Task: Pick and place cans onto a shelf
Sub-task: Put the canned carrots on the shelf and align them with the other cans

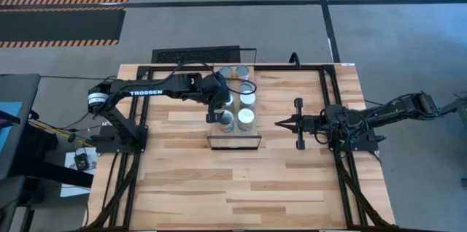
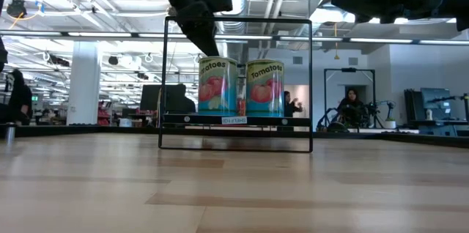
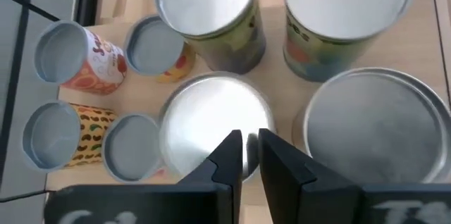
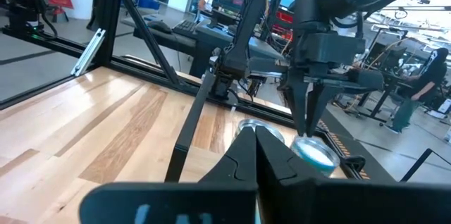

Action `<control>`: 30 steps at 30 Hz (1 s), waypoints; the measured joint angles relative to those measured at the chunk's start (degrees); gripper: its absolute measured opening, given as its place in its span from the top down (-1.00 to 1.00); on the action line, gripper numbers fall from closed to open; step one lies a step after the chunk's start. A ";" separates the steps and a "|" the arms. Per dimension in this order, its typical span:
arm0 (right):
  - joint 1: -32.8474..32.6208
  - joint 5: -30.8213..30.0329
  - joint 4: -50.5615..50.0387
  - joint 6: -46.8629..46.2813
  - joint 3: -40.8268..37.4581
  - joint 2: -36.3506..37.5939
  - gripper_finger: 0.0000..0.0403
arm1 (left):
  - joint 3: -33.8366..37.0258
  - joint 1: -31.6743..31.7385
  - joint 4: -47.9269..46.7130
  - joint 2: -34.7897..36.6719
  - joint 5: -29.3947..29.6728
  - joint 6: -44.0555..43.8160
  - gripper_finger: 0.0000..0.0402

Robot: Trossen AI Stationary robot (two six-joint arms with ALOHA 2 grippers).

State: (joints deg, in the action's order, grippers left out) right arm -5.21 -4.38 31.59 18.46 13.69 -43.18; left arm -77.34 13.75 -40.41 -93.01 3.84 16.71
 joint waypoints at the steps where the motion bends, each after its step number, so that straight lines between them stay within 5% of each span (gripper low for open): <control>1: 0.00 0.00 0.00 -0.02 0.00 0.00 0.97 | 0.00 0.03 0.30 0.00 -0.11 0.02 0.82; 21: -0.02 -0.02 -0.60 -0.02 0.00 0.01 0.97 | -0.07 1.87 10.98 -5.53 -2.14 2.15 1.00; 30: -0.02 -0.03 -0.89 -0.02 0.00 0.01 0.97 | -0.01 3.54 8.00 -5.01 -2.40 2.01 1.00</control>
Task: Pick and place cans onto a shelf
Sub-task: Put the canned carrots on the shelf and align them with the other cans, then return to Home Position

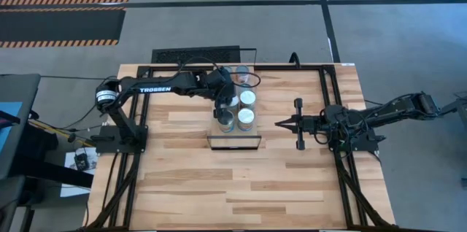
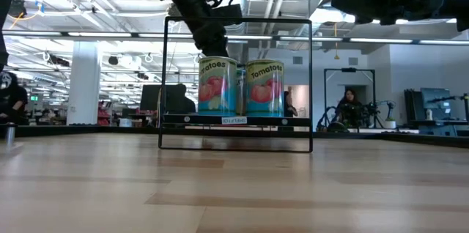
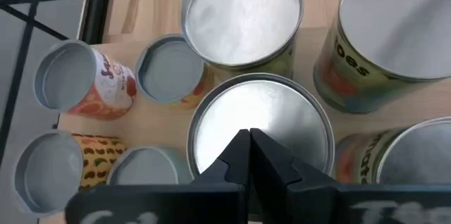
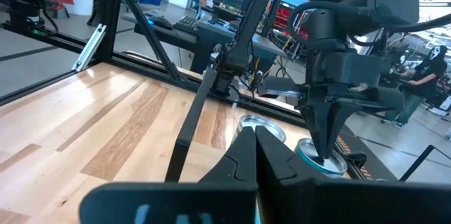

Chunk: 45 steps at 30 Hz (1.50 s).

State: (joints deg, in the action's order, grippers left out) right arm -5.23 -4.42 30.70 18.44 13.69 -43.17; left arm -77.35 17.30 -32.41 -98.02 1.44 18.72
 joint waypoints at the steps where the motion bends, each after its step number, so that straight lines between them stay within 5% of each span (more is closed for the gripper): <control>1: 0.00 -0.01 0.02 0.00 0.00 -0.01 0.97 | -0.02 0.11 -0.16 0.01 -0.12 0.02 1.00; 20: 0.00 -0.03 -0.05 0.00 0.00 0.01 0.97 | 0.05 0.96 -2.14 1.79 1.80 -0.96 1.00; 26: 0.00 -0.05 -0.13 0.00 0.00 0.00 0.97 | 0.57 1.74 -1.86 4.54 -1.77 -2.52 1.00; 39: 5.26 0.67 -2.25 -1.79 0.00 0.01 0.97 | 29.67 2.62 24.46 25.04 -7.27 -8.98 1.00; 45: 15.47 11.23 -4.22 -4.32 -0.04 0.01 0.98 | 42.41 3.47 40.77 32.59 -11.09 -12.03 1.00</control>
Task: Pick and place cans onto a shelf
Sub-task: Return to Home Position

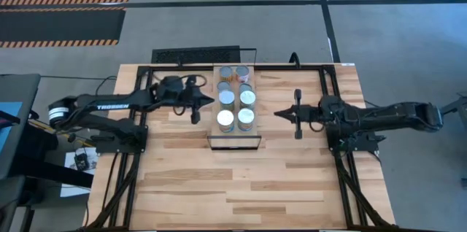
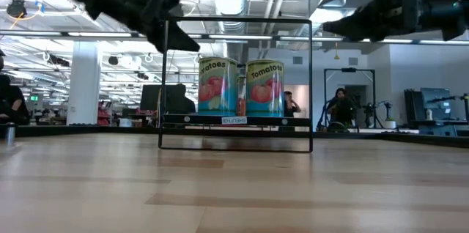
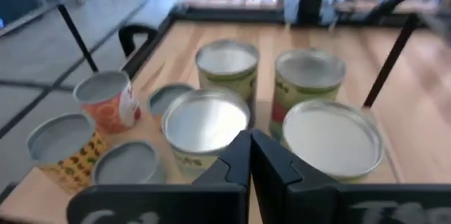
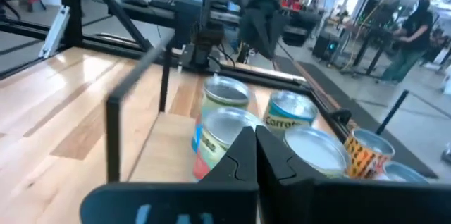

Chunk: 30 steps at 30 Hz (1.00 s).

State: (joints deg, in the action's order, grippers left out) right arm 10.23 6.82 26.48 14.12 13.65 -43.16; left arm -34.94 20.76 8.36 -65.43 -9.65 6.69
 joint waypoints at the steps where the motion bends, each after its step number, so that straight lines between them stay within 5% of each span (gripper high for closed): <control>1: 1.57 1.56 -0.41 -0.16 0.00 0.00 0.98 | 2.06 0.03 3.41 0.65 -0.64 -0.60 1.00; 10: 11.27 4.37 1.32 0.29 -2.56 0.02 0.98 | 14.08 0.60 15.87 5.71 -1.06 -3.49 1.00; 17: 17.99 9.89 8.78 -3.55 -8.25 0.13 0.98 | 19.39 0.62 16.15 12.11 -0.46 -3.53 1.00; 30: 19.07 9.19 7.10 -7.04 -13.18 5.78 0.98 | 31.28 0.62 16.37 30.15 2.73 -7.59 1.00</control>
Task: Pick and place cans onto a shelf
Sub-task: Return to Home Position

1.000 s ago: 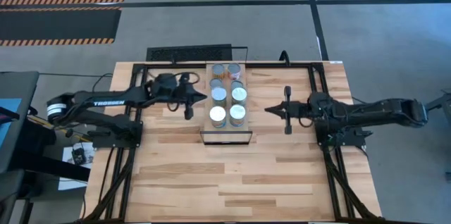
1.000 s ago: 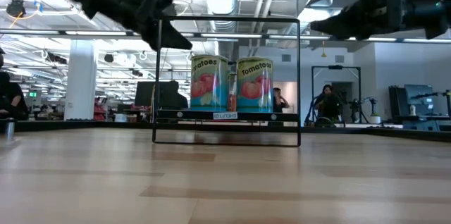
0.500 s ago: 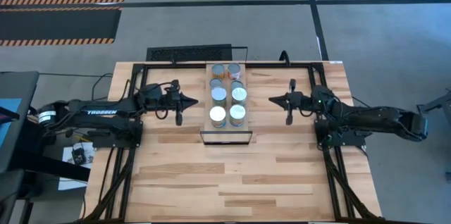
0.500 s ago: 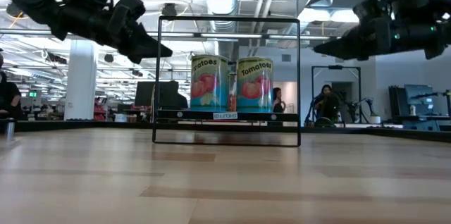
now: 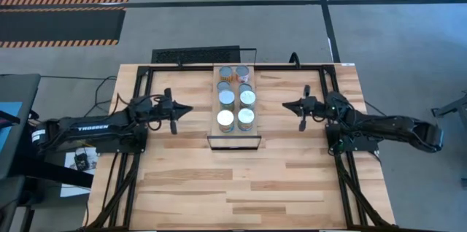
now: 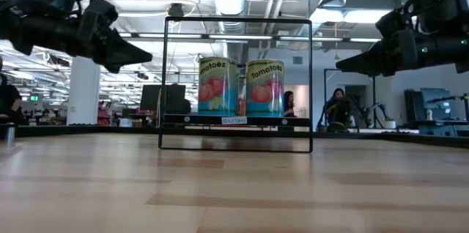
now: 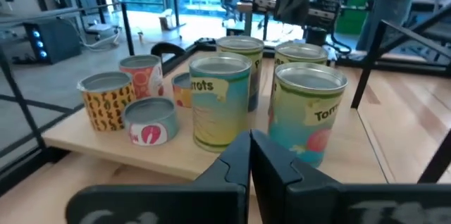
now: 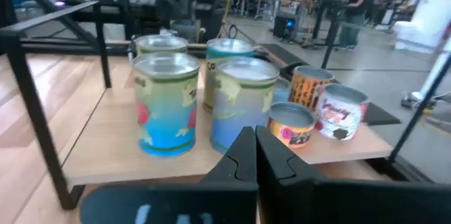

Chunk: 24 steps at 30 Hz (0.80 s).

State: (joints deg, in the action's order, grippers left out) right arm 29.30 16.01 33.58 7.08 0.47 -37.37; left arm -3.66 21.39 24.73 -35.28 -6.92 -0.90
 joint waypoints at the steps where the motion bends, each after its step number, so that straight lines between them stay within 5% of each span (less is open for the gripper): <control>1: 0.00 -0.56 -0.43 -0.04 0.00 0.84 0.98 | 0.74 0.00 -0.25 1.37 0.24 -0.51 1.00; 15: -11.94 -15.07 -10.07 -0.20 -0.07 14.41 0.98 | 3.01 0.00 -15.79 19.76 2.29 -2.32 1.00; 24: -11.56 -14.60 -30.55 -2.78 -0.11 36.44 0.98 | 3.01 -1.14 -22.25 33.69 0.98 -2.96 1.00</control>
State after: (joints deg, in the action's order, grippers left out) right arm 17.74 1.41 3.03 4.30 0.36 -0.93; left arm -0.64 20.25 2.48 -1.59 -5.94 -3.87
